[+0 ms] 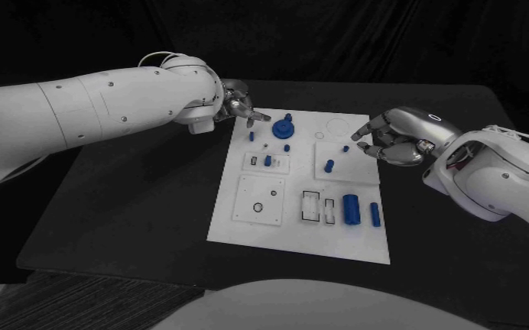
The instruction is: Assemble the parts on the task board
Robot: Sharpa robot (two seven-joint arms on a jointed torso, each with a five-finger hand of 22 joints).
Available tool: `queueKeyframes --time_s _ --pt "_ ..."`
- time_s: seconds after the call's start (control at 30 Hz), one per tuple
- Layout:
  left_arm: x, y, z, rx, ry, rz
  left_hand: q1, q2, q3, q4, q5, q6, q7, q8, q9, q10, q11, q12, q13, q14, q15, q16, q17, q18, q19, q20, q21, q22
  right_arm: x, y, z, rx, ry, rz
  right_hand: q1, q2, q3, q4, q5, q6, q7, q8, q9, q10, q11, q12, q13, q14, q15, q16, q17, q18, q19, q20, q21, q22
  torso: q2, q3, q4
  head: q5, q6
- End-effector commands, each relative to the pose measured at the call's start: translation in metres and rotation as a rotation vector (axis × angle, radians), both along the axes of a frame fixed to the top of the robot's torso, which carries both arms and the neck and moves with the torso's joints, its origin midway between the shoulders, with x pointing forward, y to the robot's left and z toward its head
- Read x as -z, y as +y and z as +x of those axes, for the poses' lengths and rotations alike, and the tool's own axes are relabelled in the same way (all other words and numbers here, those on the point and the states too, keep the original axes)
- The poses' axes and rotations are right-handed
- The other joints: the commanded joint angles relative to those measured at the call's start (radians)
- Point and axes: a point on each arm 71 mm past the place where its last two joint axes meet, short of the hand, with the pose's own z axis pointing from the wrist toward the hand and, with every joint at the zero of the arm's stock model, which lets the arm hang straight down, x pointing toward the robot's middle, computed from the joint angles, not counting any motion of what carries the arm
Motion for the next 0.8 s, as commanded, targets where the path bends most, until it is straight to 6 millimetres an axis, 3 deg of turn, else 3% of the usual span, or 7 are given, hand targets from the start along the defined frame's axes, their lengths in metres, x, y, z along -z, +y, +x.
queueKeyframes --time_s 0.03,0.23,0.47,0.8 --pt "0.006 -0.001 0.0 0.022 0.041 0.042 0.01 0.001 -0.004 -0.002 0.006 0.006 -0.001 0.006 0.005 0.104 -0.007 0.003 0.263 0.104 -0.009 0.007 0.263 -0.009 0.057 -0.006 0.005 0.227 0.0 0.0 0.0 0.009 0.002 -0.004 0.001 0.007 0.004 0.003 0.004 0.005 0.001 -0.001 0.001 0.105 0.006 -0.003 0.263 0.071 0.009 -0.002 0.093 0.013 0.04 0.009 -0.002 0.215 0.001 -0.0003 -0.0005 -0.001 0.0" --pt "0.012 -0.002 0.004 0.019 0.047 0.065 0.009 0.002 -0.005 0.0 0.007 0.006 -0.001 0.007 0.006 0.104 -0.007 0.003 0.263 0.104 -0.01 0.007 0.263 -0.008 0.056 -0.006 0.001 0.226 0.0 -0.001 0.0 0.01 0.004 -0.005 0.001 0.007 0.003 0.004 0.004 0.007 0.001 -0.001 0.002 0.105 0.007 -0.003 0.263 0.071 0.01 -0.002 0.095 0.013 0.04 0.009 -0.001 0.215 0.006 -0.0017 0.0038 -0.004 0.0" --pt "0.015 0.0 0.007 0.01 0.052 0.077 0.007 0.001 -0.007 0.001 0.007 0.005 -0.001 0.005 0.005 0.104 -0.007 0.003 0.263 0.104 -0.01 0.007 0.263 -0.008 0.055 -0.006 0.001 0.225 0.0 -0.001 -0.001 0.012 0.007 -0.007 0.001 0.007 0.003 0.004 0.004 0.007 0.001 -0.001 0.002 0.105 0.007 -0.003 0.263 0.071 0.01 -0.002 0.095 0.013 0.04 0.009 -0.001 0.215 0.008 -0.0027 0.0022 -0.002 0.0" --pt "0.017 0.004 0.009 -0.009 0.047 0.08 0.008 -0.001 -0.01 0.001 0.007 0.008 -0.002 0.008 0.008 0.104 -0.008 0.003 0.263 0.104 -0.01 0.007 0.263 -0.008 0.055 -0.006 0.001 0.225 0.001 -0.001 0.0 0.012 0.007 -0.008 0.001 0.007 0.003 0.004 0.004 0.007 0.001 -0.001 0.002 0.105 0.007 -0.003 0.263 0.071 0.01 -0.002 0.095 0.013 0.04 0.009 -0.001 0.215 0.005 -0.0011 0.003 0.001 0.0"
